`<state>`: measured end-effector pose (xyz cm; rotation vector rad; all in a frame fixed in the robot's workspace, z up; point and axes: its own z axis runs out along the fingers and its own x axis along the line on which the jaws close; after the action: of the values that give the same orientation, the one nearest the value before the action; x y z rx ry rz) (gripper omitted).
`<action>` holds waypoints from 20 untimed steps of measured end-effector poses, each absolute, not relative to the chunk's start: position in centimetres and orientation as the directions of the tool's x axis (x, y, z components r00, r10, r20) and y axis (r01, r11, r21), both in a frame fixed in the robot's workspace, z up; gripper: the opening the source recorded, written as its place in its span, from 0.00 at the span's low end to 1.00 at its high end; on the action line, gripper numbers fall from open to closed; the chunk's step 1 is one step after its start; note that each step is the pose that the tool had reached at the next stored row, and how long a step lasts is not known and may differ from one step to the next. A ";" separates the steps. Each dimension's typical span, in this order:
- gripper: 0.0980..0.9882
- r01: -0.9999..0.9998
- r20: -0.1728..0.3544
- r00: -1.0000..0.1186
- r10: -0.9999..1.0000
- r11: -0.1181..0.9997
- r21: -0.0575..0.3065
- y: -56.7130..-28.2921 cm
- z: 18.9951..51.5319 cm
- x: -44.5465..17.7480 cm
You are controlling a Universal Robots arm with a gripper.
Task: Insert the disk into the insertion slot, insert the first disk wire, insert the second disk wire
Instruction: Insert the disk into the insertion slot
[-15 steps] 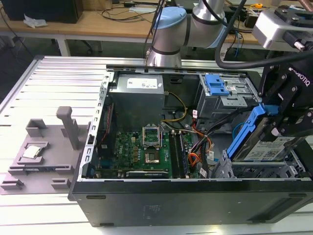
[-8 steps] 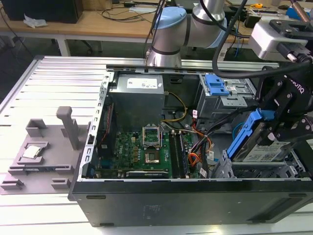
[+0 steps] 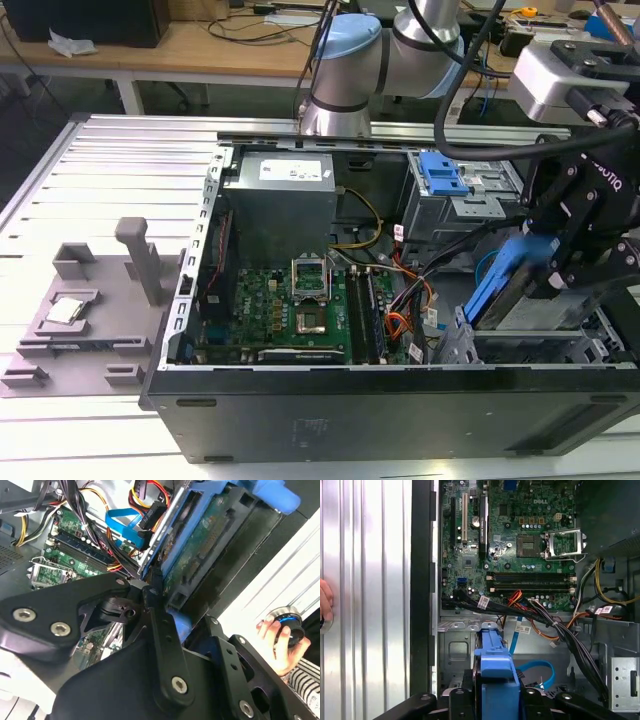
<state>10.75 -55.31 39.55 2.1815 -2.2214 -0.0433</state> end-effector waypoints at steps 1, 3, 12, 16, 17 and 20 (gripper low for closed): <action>0.38 -0.999 0.000 -0.018 -1.000 0.018 0.039 -55.3 39.5 10.7; 0.38 -0.999 0.000 -0.018 -1.000 0.018 0.039 -55.3 39.5 10.7; 0.01 -0.999 0.000 -0.018 -1.000 0.018 0.039 -55.3 39.5 10.7; 0.01 -0.999 0.000 -0.018 -1.000 0.018 0.039 -55.3 39.5 10.7; 0.01 -0.999 0.000 -0.018 -1.000 0.018 0.039 -55.3 39.5 10.7; 0.01 -0.999 0.000 -0.018 -1.000 0.018 0.039 -55.3 39.5 10.7</action>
<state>10.74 -55.31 39.50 2.1817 -2.2216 -0.0438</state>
